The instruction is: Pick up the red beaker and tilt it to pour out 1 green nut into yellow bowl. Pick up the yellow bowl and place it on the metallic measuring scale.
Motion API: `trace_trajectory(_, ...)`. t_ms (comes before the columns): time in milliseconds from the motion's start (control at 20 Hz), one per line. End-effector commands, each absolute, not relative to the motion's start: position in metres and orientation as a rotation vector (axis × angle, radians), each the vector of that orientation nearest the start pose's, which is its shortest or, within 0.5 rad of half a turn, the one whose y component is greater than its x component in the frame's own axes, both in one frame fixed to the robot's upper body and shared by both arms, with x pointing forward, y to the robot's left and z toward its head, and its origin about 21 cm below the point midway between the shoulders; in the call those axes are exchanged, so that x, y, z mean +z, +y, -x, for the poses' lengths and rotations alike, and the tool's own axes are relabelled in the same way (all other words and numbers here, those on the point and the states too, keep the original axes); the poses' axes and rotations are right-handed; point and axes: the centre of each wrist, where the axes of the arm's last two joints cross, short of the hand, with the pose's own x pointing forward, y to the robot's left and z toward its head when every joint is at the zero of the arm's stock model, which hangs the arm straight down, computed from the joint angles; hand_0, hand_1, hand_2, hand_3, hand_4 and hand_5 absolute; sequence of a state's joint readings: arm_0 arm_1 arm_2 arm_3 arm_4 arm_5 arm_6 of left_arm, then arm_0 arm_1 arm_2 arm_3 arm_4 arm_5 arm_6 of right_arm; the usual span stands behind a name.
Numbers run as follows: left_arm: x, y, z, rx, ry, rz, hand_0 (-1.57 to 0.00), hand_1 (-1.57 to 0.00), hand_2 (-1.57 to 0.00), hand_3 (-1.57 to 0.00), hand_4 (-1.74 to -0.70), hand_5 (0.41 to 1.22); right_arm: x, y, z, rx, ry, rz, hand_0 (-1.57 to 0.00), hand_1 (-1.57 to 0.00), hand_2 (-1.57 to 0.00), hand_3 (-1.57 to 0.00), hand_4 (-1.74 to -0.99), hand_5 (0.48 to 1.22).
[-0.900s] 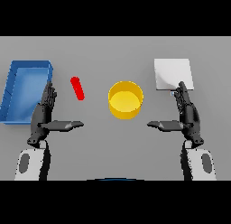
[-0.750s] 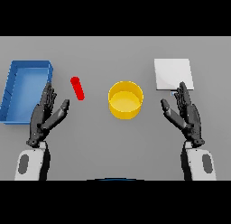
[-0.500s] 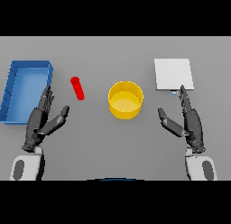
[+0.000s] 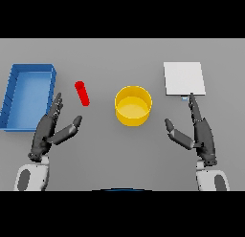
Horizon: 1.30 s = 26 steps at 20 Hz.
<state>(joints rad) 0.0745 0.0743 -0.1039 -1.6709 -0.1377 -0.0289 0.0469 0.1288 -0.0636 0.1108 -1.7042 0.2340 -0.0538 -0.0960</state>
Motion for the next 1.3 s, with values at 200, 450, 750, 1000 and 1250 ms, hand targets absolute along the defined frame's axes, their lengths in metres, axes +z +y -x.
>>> trace_trajectory(200, -0.01, 0.21, -0.266, -0.275, -1.519, -0.11, 0.0, 0.0, 0.0, 0.0, -1.23, 0.629, 0.007, -0.231, -0.218, 0.263, -1.686, 0.222, 0.0, 0.0, 0.0, 0.0, -1.26, 0.633)
trace_trajectory(450, -0.018, 0.213, -0.291, -0.278, -1.533, -0.113, 0.0, 0.0, 0.0, 0.0, -1.26, 0.668, 0.008, -0.233, -0.216, 0.26, -1.701, 0.217, 0.0, 0.0, 0.0, 0.0, -1.278, 0.634)
trace_trajectory(750, -0.022, 0.206, -0.316, -0.3, -1.526, -0.1, 0.0, 0.0, 0.0, 0.0, -1.29, 0.688, 0.01, -0.23, -0.215, 0.257, -1.699, 0.21, 0.0, 0.0, 0.0, 0.0, -1.267, 0.64)
trace_trajectory(1000, -0.021, 0.199, -0.334, -0.321, -1.513, -0.107, 0.0, 0.0, 0.0, 0.0, -1.29, 0.684, 0.009, -0.236, -0.216, 0.247, -1.68, 0.212, 0.0, 0.0, 0.0, 0.0, -1.269, 0.643)
trace_trajectory(1250, -0.02, 0.192, -0.346, -0.312, -1.527, -0.087, 0.0, 0.0, 0.0, 0.0, -1.31, 0.688, 0.01, -0.236, -0.218, 0.24, -1.683, 0.213, 0.0, 0.0, 0.0, 0.0, -1.269, 0.64)
